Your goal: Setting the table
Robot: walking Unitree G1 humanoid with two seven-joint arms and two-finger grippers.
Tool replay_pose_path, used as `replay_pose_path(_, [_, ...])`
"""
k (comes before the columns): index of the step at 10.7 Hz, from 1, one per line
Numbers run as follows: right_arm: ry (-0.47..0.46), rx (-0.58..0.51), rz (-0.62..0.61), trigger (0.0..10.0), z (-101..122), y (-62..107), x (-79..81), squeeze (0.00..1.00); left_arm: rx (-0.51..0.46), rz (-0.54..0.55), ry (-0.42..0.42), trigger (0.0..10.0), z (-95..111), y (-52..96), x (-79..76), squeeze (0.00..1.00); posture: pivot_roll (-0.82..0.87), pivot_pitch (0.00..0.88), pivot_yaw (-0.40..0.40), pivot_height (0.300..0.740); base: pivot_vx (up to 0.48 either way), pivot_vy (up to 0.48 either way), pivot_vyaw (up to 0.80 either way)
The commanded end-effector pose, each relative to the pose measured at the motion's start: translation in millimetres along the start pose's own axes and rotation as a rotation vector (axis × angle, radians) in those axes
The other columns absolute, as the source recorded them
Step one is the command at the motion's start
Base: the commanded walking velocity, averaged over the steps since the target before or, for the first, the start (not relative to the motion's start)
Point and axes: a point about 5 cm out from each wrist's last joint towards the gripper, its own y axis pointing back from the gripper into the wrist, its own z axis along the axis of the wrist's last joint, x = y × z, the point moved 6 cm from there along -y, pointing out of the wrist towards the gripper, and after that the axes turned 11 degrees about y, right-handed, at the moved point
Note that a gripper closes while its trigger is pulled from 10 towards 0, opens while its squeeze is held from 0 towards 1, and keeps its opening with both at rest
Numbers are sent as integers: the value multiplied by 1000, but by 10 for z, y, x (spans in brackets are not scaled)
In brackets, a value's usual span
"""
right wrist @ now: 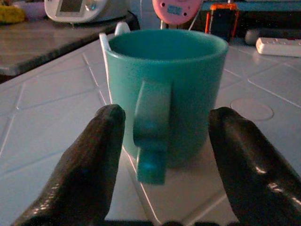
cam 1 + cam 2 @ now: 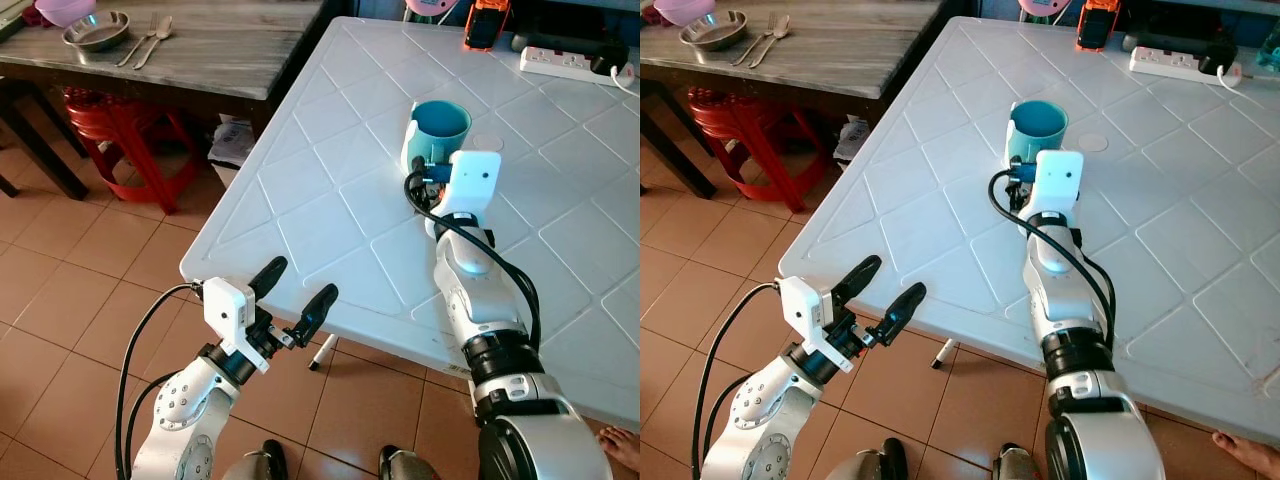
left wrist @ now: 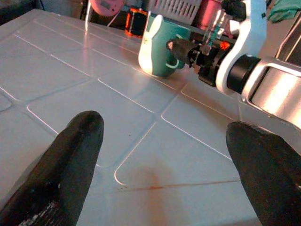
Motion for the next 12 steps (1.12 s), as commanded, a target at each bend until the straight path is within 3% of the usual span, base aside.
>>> replay_pose_path(1, [-3, -12, 11, 0, 31, -14, 38, 0, 2, 9, -12, 10000, 19, 25, 1, 0, -46, 251, 63, 740, 0, 0, 0])
replay_pose_path(12, [1, -23, 2, 0, 13, -33, -11, 0, 0, -15, -12, 10000, 16, -7, -33, 0, -54, 241, 60, 740, 0, 0, 0])
